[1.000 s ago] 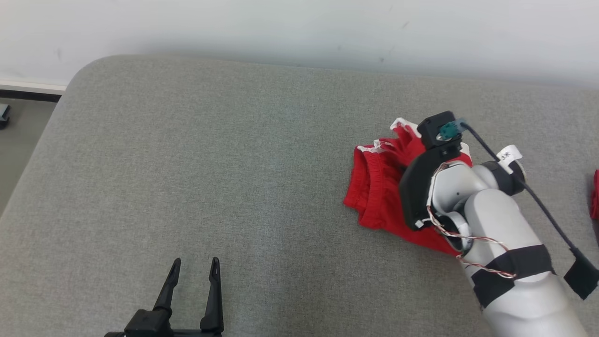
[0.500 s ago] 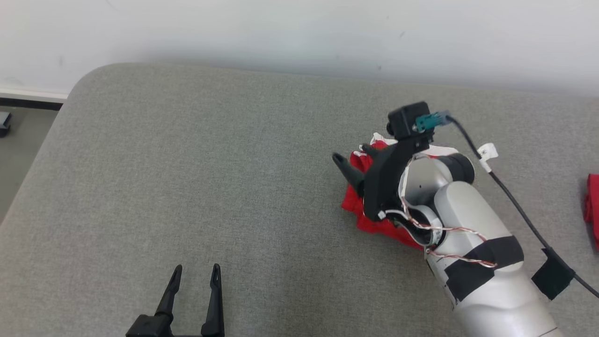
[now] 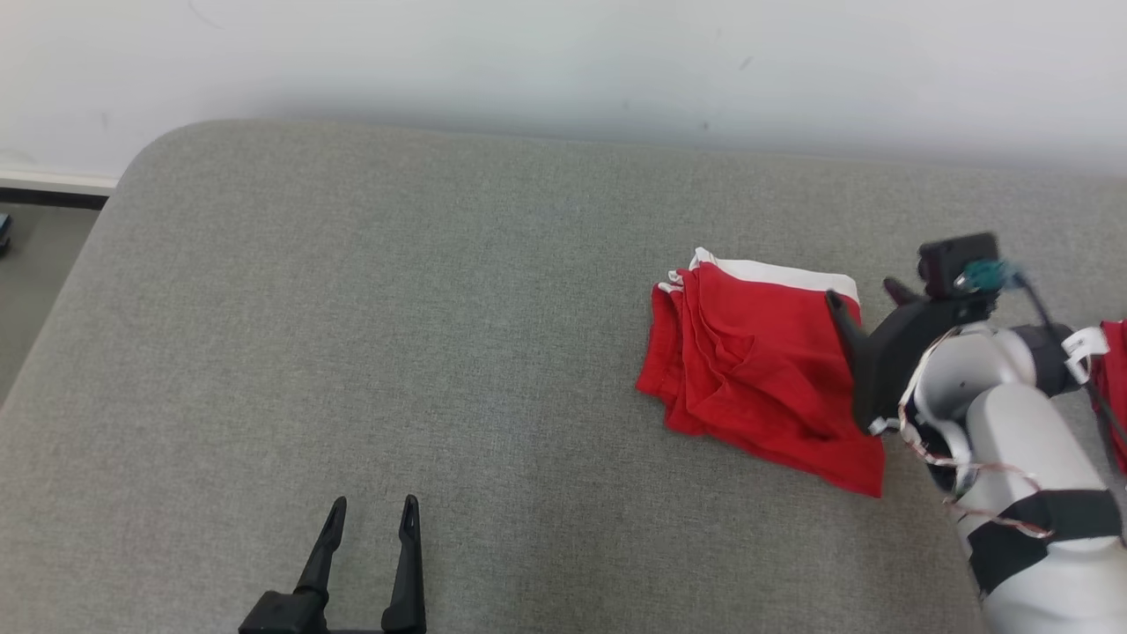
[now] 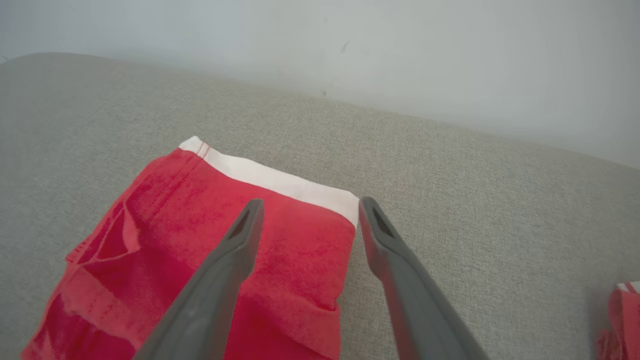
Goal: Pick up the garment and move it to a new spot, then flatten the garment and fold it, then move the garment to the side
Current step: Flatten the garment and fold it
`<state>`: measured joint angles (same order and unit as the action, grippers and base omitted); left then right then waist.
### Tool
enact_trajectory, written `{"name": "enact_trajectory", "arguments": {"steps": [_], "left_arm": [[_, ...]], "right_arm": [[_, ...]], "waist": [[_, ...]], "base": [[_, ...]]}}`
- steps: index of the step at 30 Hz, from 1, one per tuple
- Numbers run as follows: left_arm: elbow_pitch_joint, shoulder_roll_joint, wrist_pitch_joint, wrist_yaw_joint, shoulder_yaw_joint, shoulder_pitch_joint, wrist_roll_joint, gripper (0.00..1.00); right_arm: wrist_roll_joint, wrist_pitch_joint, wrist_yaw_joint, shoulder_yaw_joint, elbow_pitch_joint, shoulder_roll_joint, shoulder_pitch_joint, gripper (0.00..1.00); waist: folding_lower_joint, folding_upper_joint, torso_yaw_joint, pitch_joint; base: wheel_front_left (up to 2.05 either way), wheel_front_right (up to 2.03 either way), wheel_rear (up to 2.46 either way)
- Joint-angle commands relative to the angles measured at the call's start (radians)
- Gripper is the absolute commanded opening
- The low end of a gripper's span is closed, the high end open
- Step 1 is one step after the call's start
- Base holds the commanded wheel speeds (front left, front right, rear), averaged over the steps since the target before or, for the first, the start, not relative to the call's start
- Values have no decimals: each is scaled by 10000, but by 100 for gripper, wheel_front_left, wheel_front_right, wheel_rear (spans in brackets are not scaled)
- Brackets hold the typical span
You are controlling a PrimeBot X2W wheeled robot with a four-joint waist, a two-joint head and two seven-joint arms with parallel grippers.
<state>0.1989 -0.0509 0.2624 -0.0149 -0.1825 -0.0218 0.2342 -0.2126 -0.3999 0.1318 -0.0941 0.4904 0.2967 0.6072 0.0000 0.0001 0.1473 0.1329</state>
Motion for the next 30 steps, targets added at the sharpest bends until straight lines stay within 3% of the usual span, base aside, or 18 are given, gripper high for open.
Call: {"name": "enact_trajectory", "arguments": {"steps": [1, 16, 26, 27, 28, 29, 30], "left_arm": [[-37, 10, 28, 21, 21, -84, 35, 100], [17, 11, 28, -6, 185, -127, -64, 100], [77, 11, 28, -83, 227, -104, -62, 100], [75, 11, 28, -69, 252, -59, -61, 100], [60, 11, 29, -44, 276, -7, -63, 100], [32, 11, 28, -19, 305, 44, -80, 100], [12, 11, 28, 8, 345, 97, -92, 100]], "right_arm": [[341, 249, -21, -180, 111, -69, -285, 0], [380, 766, -21, -2445, -219, -1681, -1674, 0], [-403, 1691, -22, -3021, -293, -2317, -1736, 0], [-585, 1868, -21, -3027, -434, -2362, -1822, 15], [-800, 2031, -21, -3042, -594, -2403, -1916, 37], [-1004, 2170, -21, -3123, -808, -2426, -2011, 100], [-1245, 2330, -23, -3063, -1007, -2443, -2139, 100]], "waist": [[0, -1, 46, 124], [0, -1, -111, 50], [0, -1, -152, -145], [0, -1, -162, -206], [0, -1, -176, -260], [0, -1, -192, -314], [0, -1, -216, -380]], "base": [[0, 0, 0], [0, 0, 0], [0, 0, 0], [0, 0, 0], [0, 0, 0], [0, 0, 0], [0, 0, 0]]}}
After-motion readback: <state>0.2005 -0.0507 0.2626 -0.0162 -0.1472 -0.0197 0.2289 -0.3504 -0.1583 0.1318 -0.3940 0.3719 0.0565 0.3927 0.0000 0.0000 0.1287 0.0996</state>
